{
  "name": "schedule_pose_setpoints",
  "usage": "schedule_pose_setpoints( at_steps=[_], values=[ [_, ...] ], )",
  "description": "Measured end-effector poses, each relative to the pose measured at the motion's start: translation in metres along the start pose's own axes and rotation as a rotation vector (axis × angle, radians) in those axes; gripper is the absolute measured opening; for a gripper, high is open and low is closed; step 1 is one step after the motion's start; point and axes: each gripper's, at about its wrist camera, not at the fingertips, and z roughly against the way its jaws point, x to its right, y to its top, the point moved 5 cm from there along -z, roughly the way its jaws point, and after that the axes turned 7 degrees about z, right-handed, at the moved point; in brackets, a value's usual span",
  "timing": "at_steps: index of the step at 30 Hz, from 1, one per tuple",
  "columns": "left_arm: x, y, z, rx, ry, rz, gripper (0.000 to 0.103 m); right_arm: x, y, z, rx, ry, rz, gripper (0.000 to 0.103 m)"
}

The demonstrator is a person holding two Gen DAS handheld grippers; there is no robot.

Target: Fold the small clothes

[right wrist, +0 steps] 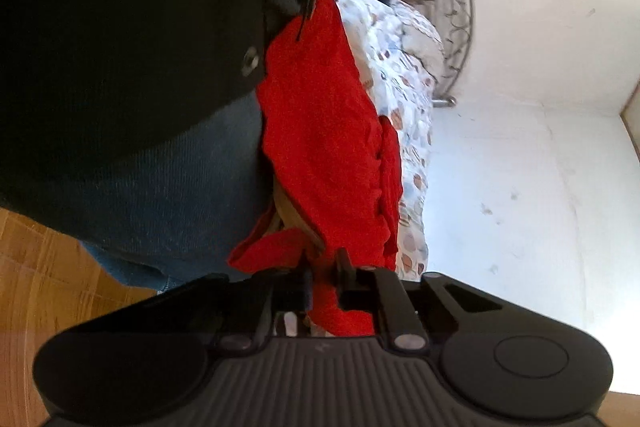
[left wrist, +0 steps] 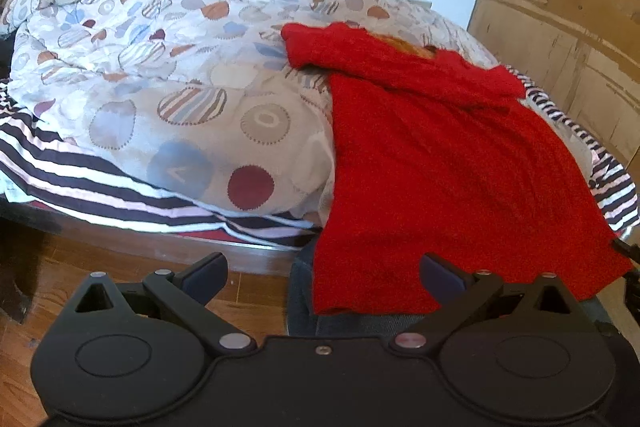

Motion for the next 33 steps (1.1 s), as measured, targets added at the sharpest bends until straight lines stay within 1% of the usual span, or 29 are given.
schedule_pose_setpoints(
  at_steps=[1, 3, 5, 7, 9, 14, 17, 18, 20, 21, 24, 27, 30, 33],
  values=[
    [0.001, 0.0, 0.0, 0.009, -0.003, -0.001, 0.102, 0.012, 0.001, 0.002, 0.004, 0.025, -0.068, 0.008],
    [0.004, 0.001, 0.001, 0.023, -0.013, -0.002, 0.102, 0.041, 0.0, 0.005, 0.007, 0.042, -0.228, 0.007],
    [0.009, 0.003, 0.002, 0.038, -0.033, -0.01, 0.102, 0.073, 0.0, 0.008, 0.01, 0.021, -0.35, 0.008],
    [0.013, 0.005, 0.005, 0.06, -0.045, -0.026, 0.102, 0.101, -0.003, 0.007, 0.006, -0.021, -0.425, 0.008],
    [0.018, 0.008, 0.008, 0.096, -0.042, -0.041, 0.102, 0.128, -0.002, 0.005, 0.011, -0.033, -0.529, 0.008],
    [0.027, 0.016, 0.017, 0.163, -0.056, -0.063, 0.102, 0.182, -0.009, -0.015, -0.004, 0.039, -0.88, 0.007],
    [0.034, 0.017, 0.024, 0.201, -0.08, -0.087, 0.102, 0.212, -0.029, -0.032, 0.008, 0.076, -1.079, 0.007],
    [0.037, 0.016, 0.027, 0.218, -0.092, -0.101, 0.102, 0.228, -0.037, -0.037, 0.015, 0.085, -1.143, 0.007],
    [0.044, 0.015, 0.03, 0.242, -0.117, -0.134, 0.102, 0.252, -0.051, -0.05, 0.027, 0.089, -1.258, 0.007],
    [0.049, 0.013, 0.03, 0.248, -0.131, -0.157, 0.102, 0.261, -0.06, -0.07, 0.031, 0.086, -1.294, 0.007],
    [0.066, 0.007, 0.022, 0.243, -0.152, -0.212, 0.102, 0.286, -0.079, -0.099, 0.04, 0.048, -1.373, 0.007],
    [0.085, 0.001, 0.003, 0.216, -0.19, -0.274, 0.102, 0.299, -0.092, -0.107, 0.04, 0.029, -1.456, 0.007],
    [0.099, -0.003, -0.017, 0.186, -0.216, -0.337, 0.102, 0.307, -0.103, -0.119, 0.017, 0.019, -1.514, 0.007],
    [0.107, -0.009, -0.031, 0.158, -0.218, -0.392, 0.102, 0.309, -0.106, -0.125, 0.016, 0.022, -1.557, 0.007]
  ],
)
